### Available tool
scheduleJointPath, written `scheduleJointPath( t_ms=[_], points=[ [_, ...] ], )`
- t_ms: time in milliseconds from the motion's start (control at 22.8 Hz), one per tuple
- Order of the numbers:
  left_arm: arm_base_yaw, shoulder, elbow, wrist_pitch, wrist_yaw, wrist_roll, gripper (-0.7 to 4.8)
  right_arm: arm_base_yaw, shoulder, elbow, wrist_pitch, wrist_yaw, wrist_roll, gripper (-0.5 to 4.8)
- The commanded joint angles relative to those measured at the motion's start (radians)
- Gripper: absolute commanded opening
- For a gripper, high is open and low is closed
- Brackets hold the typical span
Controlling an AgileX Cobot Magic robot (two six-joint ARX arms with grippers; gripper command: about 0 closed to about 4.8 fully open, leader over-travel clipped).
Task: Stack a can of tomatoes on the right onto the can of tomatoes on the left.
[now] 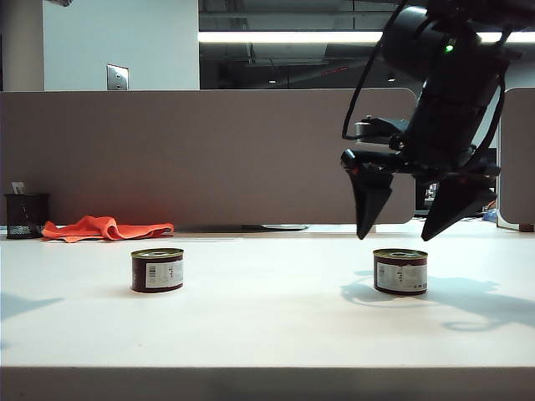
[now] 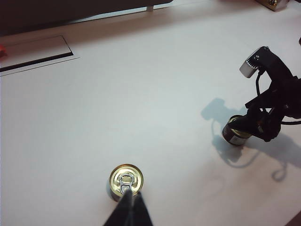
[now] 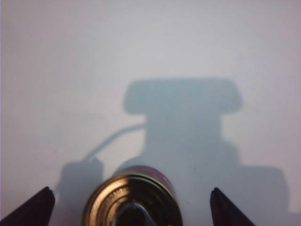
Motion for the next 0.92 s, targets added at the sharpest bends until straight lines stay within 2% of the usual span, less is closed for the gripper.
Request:
scheduleJointPath(
  t_ms=[44,745,921],
  points=[
    [0.001,-0.002,0.007,-0.003,0.006,0.004,-0.01,0.001,0.036,0.007,0.023,-0.005,0.008,4.79],
    [0.001,-0.002,0.007,-0.003,0.006,0.004,-0.01,0.002,0.084,0.007,-0.016,-0.021,0.025,4.79],
    [0.001,-0.003,0.007,-0.004,0.006,0.004,-0.01,0.002,0.085,0.007,-0.014,-0.021,0.025,4.25]
  ],
)
